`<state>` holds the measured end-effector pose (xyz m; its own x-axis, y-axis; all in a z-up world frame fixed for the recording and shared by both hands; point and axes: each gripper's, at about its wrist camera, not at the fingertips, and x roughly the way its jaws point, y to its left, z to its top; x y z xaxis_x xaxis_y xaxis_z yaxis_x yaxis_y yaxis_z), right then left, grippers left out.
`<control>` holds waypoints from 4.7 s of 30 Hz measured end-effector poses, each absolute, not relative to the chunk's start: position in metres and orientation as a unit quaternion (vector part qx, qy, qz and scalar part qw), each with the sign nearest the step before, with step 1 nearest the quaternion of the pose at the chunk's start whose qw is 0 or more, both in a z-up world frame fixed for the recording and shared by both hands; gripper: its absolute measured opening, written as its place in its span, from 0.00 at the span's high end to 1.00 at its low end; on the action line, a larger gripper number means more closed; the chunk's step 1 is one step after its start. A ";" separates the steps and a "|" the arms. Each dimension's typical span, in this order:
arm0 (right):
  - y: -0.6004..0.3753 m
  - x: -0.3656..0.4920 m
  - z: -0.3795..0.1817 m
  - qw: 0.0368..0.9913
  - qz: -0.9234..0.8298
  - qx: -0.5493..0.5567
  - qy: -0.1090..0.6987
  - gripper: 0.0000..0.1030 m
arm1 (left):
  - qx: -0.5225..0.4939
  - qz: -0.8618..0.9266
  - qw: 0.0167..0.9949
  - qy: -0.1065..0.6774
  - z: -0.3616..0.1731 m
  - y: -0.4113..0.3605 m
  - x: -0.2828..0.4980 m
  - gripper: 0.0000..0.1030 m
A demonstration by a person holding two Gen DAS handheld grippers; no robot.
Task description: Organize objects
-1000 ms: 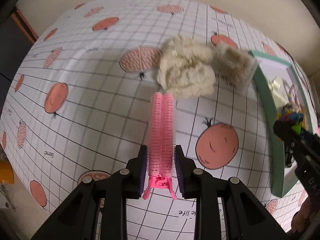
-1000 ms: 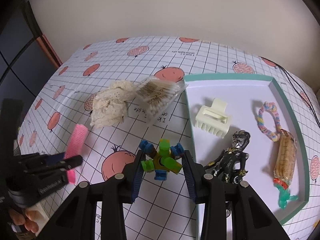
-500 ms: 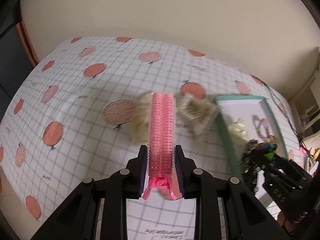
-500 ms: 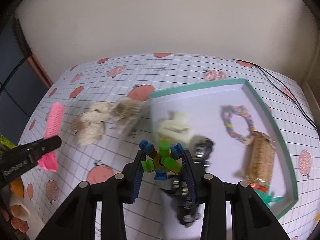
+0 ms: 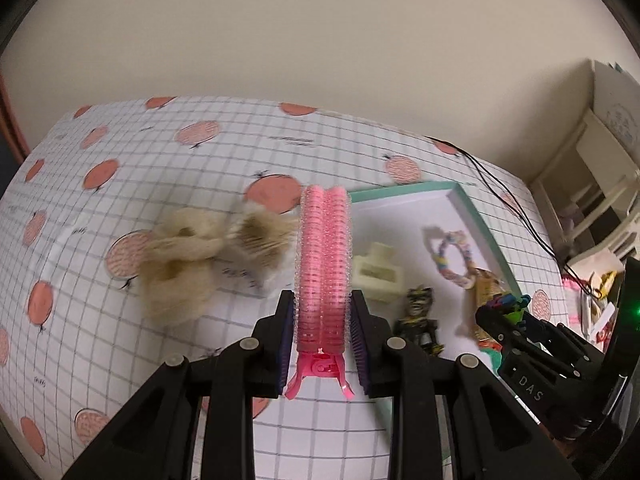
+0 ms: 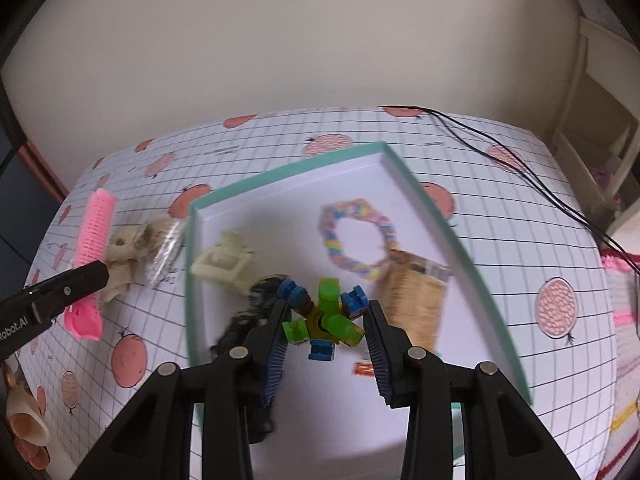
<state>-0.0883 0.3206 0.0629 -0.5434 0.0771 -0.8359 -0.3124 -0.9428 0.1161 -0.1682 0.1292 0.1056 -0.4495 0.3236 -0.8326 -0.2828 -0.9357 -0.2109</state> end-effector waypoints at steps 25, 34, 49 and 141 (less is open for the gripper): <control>0.364 -0.142 0.050 0.125 0.867 -0.454 0.165 0.61 | -0.504 0.832 0.227 -0.047 0.079 0.219 -0.221 0.73; 0.366 -0.155 0.036 0.121 0.865 -0.468 0.134 0.61 | -0.513 0.825 0.234 -0.044 0.062 0.229 -0.228 0.73; 0.358 -0.156 0.022 0.116 0.859 -0.484 0.123 0.61 | -0.521 0.816 0.245 -0.055 0.054 0.235 -0.229 0.73; 0.356 -0.154 0.078 0.128 0.875 -0.452 0.122 0.00 | -0.487 0.865 0.122 -0.018 0.092 0.153 -0.249 0.03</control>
<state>-0.1536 0.3559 0.0781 -0.5594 0.1139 -0.8211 -0.3345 -0.9373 0.0979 -0.2493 0.1529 0.0919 -0.4955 0.2289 -0.8379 -0.1934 -0.9695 -0.1504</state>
